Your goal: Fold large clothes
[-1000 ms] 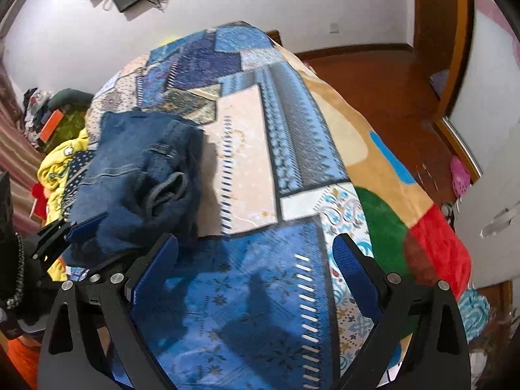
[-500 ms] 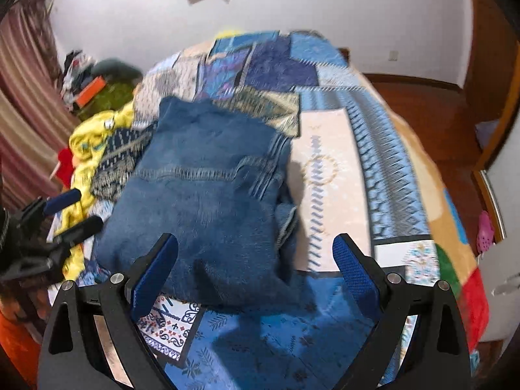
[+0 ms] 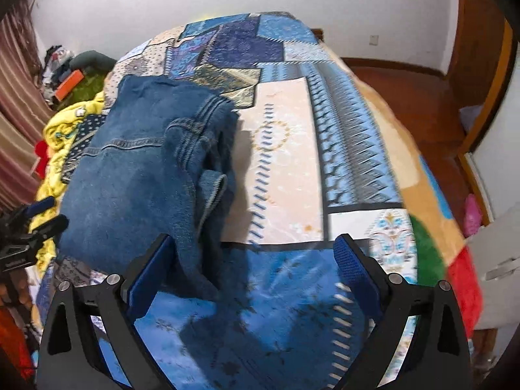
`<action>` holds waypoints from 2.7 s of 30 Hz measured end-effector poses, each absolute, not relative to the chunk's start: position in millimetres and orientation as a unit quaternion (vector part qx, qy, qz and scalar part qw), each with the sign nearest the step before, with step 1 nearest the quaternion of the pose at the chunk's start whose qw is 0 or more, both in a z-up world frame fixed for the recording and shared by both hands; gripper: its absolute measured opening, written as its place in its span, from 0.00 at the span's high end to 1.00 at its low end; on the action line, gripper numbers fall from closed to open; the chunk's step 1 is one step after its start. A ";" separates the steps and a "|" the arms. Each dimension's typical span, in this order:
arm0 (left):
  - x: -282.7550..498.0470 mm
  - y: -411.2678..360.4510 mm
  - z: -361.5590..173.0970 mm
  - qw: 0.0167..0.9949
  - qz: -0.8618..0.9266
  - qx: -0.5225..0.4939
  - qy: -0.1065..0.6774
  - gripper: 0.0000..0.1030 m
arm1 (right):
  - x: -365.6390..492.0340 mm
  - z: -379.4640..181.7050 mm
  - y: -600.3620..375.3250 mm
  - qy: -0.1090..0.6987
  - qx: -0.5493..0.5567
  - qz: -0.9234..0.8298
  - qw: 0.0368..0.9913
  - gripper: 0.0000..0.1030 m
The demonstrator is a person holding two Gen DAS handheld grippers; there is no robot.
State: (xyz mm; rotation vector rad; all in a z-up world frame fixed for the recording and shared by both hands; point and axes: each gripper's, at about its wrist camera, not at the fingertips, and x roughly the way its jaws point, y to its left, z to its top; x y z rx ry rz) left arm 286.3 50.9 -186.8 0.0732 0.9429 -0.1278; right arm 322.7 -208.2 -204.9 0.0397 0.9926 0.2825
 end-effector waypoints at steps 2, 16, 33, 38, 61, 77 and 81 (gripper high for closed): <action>287.6 48.3 -180.0 0.889 -0.061 0.048 0.451 0.15 | 324.7 -193.8 -209.8 0.469 0.011 0.129 0.874 0.06; 352.1 48.1 -142.5 0.911 -0.038 0.077 0.404 0.15 | 379.6 -169.0 -148.9 0.452 -0.027 0.223 0.863 0.05; 434.0 78.3 -191.7 0.892 -0.023 0.017 0.452 0.15 | 450.9 -216.5 -149.7 0.503 -0.028 0.190 0.842 0.05; 427.0 77.3 -171.3 0.908 0.013 0.061 0.415 0.15 | 434.9 -198.5 -167.7 0.464 -0.013 0.152 0.873 0.05; 365.5 101.4 -205.7 0.837 -0.125 -0.131 0.516 0.14 | 406.4 -237.3 -161.3 0.568 0.050 0.287 0.770 0.05; 421.0 116.2 -258.6 0.761 -0.191 -0.292 0.547 0.23 | 454.0 -280.4 -154.1 0.612 0.175 0.376 0.673 0.05; 424.7 111.5 -261.9 0.757 -0.196 -0.298 0.548 0.25 | 454.5 -279.8 -146.0 0.611 0.175 0.374 0.676 0.08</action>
